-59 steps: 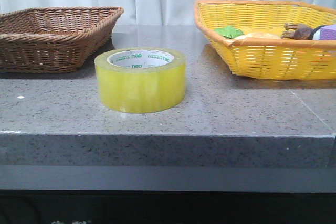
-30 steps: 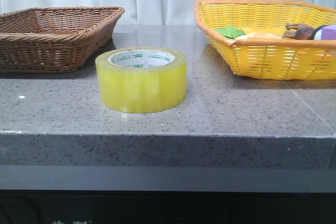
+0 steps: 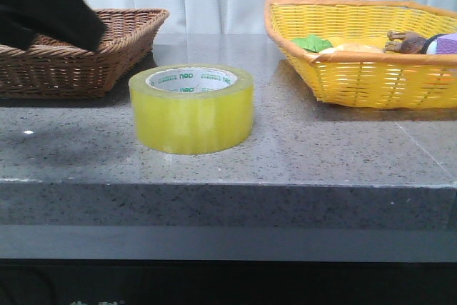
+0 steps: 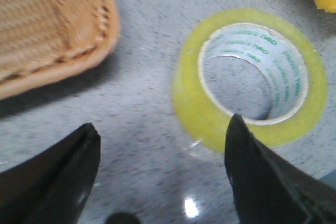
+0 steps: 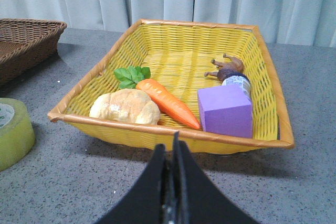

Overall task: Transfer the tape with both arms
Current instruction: 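Lower the left gripper into the tape roll's hole and grasp it, then lift the tape roll with the left gripper over the brown basket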

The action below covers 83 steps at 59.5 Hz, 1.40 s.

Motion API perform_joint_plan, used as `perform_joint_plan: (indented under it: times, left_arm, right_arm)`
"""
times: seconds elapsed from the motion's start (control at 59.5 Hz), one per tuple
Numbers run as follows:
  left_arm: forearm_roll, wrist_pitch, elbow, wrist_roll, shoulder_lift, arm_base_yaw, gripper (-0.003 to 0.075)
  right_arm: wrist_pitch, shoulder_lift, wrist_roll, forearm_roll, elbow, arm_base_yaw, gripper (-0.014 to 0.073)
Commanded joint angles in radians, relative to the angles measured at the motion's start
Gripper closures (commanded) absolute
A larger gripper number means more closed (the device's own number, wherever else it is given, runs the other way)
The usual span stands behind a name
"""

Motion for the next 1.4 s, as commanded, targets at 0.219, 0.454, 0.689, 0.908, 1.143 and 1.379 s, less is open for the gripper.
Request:
perform_joint_plan:
  times: [0.219,0.454,0.689,0.908,1.143,1.379]
  left_arm:
    - [-0.111,-0.020,-0.198,-0.022,0.214,-0.031,0.0230]
    - [-0.112,-0.023,-0.258,-0.022,0.318,-0.031,0.0232]
    - [-0.112,-0.021,-0.268,-0.010,0.330,-0.031,0.0533]
    - [-0.099,-0.015,-0.284,-0.003,0.326,-0.031,0.0723]
    - [-0.040,0.031,-0.434,-0.003,0.282,-0.025,0.0723]
    - [-0.021,0.033,-0.625,-0.003,0.260,0.106,0.0723]
  right_arm:
    - [-0.083,0.011,-0.005,0.004,-0.022,-0.007,0.0683]
    - [-0.082,0.011,-0.005,0.004,-0.022,-0.007,0.0683]
    - [-0.082,0.011,-0.005,0.004,-0.022,-0.007,0.0683]
    - [-0.082,0.011,-0.005,0.004,-0.022,-0.007,0.0683]
    - [-0.081,0.011,-0.005,0.004,-0.022,-0.007,0.0683]
    - [-0.076,0.011,-0.005,0.004,-0.022,-0.007,0.0683]
